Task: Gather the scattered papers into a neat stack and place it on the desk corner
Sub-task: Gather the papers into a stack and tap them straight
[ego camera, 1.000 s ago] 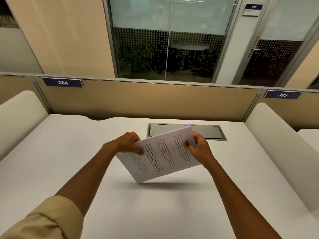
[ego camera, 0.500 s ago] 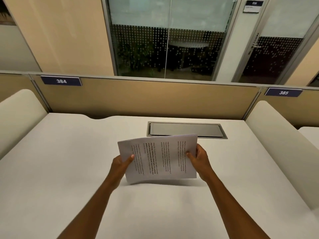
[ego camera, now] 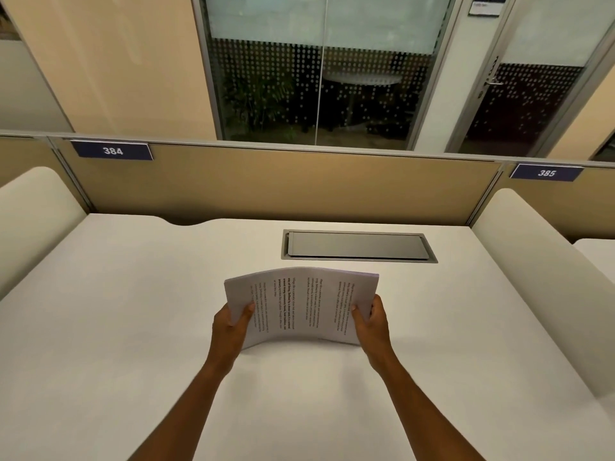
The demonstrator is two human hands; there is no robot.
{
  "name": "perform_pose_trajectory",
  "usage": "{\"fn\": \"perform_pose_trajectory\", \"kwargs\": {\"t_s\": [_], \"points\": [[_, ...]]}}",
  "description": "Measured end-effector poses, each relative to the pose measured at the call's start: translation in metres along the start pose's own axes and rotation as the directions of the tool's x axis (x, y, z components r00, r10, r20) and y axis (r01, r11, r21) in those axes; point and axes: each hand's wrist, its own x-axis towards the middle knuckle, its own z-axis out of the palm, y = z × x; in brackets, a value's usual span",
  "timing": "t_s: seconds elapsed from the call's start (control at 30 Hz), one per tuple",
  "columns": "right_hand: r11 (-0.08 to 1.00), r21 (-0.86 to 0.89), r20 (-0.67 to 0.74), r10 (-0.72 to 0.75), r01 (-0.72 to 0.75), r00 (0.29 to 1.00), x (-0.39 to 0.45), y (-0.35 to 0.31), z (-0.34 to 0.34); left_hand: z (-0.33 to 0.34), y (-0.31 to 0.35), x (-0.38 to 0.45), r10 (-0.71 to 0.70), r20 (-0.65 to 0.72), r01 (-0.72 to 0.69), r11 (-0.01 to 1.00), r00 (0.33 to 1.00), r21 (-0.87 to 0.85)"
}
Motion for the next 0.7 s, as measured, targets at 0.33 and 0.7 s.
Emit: {"fn": "perform_pose_trajectory", "kwargs": {"t_s": [0.33,0.7], "points": [[0.996,-0.087,0.024,-0.013,0.015,1.0,0.003,-0.001,0.001,0.006,0.003,0.008,0.016,0.025,-0.017,0.999,1.0,0.049],[0.992,-0.125,0.021,0.026,-0.023,0.999,-0.007,0.014,0.004,0.007,-0.021,-0.005,-0.03,0.001,0.03,0.998,1.0,0.05]]}}
